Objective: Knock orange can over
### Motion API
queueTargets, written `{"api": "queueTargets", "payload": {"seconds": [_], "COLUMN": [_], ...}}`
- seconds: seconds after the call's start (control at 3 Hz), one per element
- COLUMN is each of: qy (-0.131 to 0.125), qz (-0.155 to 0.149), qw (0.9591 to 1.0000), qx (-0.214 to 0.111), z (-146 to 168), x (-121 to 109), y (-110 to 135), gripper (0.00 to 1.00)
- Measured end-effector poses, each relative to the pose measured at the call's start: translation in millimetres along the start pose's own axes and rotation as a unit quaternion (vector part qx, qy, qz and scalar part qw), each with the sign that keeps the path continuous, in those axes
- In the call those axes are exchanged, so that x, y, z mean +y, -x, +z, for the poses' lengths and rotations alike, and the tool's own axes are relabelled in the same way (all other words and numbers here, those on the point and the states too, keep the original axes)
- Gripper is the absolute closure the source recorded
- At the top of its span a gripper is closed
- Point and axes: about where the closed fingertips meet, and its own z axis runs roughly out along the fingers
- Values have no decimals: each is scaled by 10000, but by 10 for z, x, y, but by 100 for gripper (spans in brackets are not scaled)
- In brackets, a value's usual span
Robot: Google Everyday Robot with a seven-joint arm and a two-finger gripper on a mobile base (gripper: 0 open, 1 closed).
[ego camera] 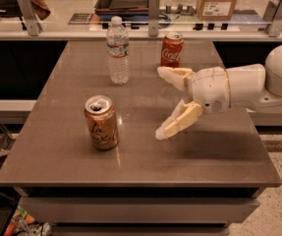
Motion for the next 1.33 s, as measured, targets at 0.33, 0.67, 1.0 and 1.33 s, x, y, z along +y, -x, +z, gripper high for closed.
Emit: {"api": "queueTargets", "payload": {"seconds": [0.33, 0.67, 1.0, 1.33], "qy": [207, 433, 644, 800], "qz": [-89, -109, -117, -119], "qw": [9995, 9981, 9957, 9927], "qx": [-209, -433, -656, -890], "z": [236, 478, 723, 945], "x": [90, 198, 344, 431], "y": [72, 84, 104, 138], "gripper": [0, 0, 0, 0]}}
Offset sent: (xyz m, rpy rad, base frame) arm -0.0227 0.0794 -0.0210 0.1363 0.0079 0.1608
